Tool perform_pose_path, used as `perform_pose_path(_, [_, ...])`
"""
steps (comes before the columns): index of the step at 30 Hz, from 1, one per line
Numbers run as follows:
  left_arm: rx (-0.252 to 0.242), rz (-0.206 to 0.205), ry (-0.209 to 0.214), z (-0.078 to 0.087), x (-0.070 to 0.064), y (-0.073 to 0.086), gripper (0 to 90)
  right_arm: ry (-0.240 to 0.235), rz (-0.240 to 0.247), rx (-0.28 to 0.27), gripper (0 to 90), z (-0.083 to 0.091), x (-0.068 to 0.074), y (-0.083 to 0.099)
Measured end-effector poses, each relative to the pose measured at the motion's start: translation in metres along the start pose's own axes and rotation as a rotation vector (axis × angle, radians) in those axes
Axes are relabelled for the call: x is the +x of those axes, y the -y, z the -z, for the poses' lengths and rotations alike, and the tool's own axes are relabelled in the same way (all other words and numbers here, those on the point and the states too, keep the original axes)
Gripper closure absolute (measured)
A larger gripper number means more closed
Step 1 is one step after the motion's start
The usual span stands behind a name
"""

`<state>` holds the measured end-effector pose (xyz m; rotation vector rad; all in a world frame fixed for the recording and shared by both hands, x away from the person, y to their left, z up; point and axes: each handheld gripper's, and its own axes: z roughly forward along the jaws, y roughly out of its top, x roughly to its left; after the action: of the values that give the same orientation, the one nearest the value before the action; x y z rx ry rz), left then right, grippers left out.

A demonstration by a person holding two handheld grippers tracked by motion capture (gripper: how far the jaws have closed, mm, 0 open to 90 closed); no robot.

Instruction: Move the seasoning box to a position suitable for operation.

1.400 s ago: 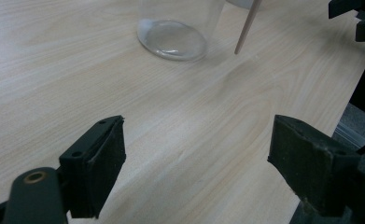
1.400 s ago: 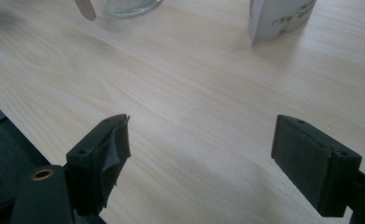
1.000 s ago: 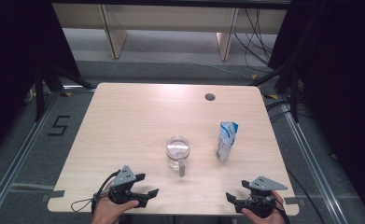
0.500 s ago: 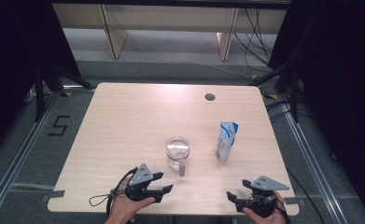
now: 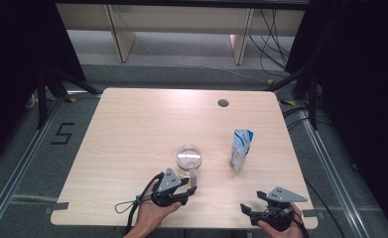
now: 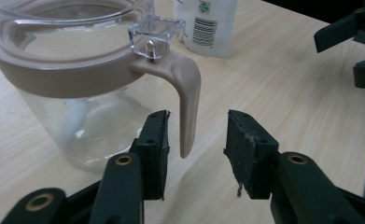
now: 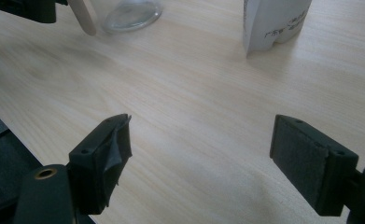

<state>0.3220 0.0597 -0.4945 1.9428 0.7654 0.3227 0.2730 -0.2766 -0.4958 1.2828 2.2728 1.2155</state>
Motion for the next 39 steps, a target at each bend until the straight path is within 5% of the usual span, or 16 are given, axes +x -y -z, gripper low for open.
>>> perform_pose_path(13, [-0.011,-0.033,-0.014,-0.007,0.002,-0.003,79.4,-0.004,-0.002,0.006,21.7,0.0,-0.001,0.0])
perform_pose_path(25, [0.015,-0.066,0.035,0.012,0.015,0.003,78.5,-0.005,-0.032,0.007,21.8,0.0,0.001,0.0])
perform_pose_path(28, [0.026,-0.031,0.03,0.021,0.02,0.007,77.5,-0.007,-0.034,-0.001,21.8,-0.001,0.001,0.001])
perform_pose_path(29, [0.028,-0.057,0.033,0.024,0.024,0.008,77.0,-0.008,-0.023,-0.002,21.8,-0.001,0.001,0.001])
perform_pose_path(39, [0.038,-0.022,-0.001,0.041,0.042,0.015,73.7,-0.018,-0.009,0.003,21.9,-0.003,-0.001,0.001])
